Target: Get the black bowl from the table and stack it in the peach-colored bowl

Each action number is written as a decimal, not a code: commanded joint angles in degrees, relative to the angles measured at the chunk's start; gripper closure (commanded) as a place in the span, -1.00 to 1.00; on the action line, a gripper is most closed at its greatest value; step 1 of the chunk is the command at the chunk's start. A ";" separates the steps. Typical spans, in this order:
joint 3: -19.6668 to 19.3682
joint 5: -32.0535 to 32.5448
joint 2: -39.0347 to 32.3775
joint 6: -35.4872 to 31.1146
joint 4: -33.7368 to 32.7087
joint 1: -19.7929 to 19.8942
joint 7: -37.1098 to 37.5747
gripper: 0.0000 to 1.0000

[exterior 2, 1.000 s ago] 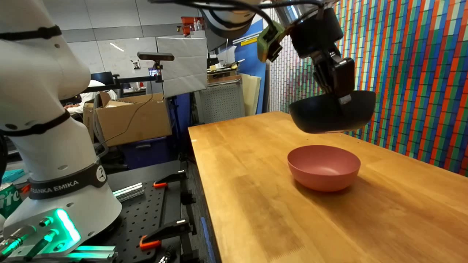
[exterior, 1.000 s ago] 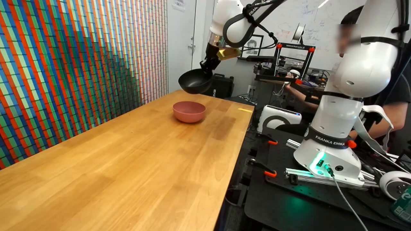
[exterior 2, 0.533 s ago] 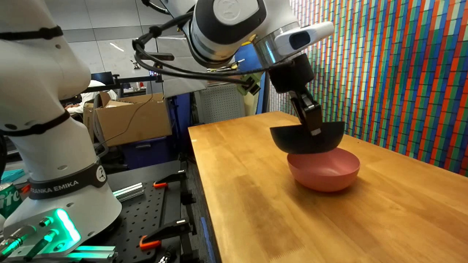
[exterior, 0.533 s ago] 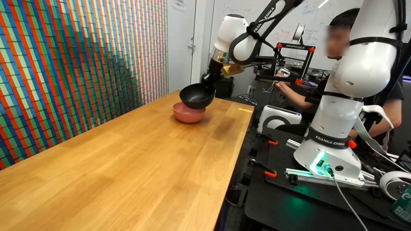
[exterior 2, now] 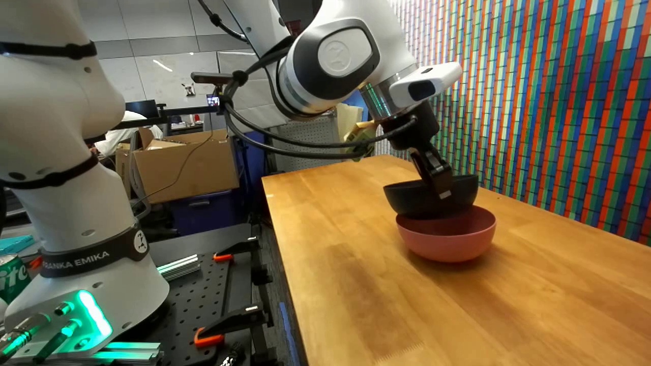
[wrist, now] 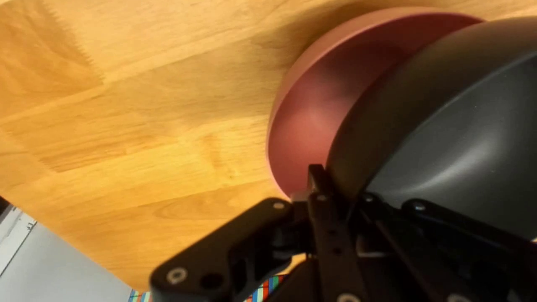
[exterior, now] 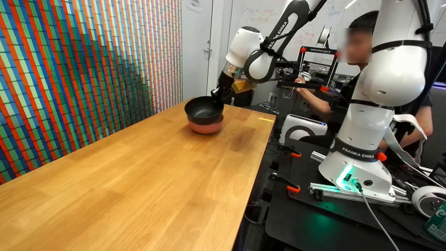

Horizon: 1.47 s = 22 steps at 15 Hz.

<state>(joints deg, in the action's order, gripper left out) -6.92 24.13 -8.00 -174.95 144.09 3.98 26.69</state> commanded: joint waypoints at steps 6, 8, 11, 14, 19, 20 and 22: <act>-0.90 1.06 -2.93 0.48 -7.42 -0.55 1.06 -0.23; 1.65 -1.97 -2.36 1.79 -8.39 0.59 -0.67 -0.54; 4.62 -14.01 -1.52 6.06 -10.46 -0.73 -7.12 -0.97; 5.80 -19.16 -0.67 15.41 -15.24 -2.07 -11.45 -1.00; 4.94 -14.72 -0.16 29.41 -23.63 -3.89 -14.58 -1.00; 5.05 -13.64 -0.24 32.24 -25.16 -4.02 -15.97 -1.00; 5.22 -11.24 -0.38 35.55 -27.43 -4.37 -17.67 -1.00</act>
<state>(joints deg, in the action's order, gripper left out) -1.26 10.10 -8.38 -145.00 120.70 0.61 12.02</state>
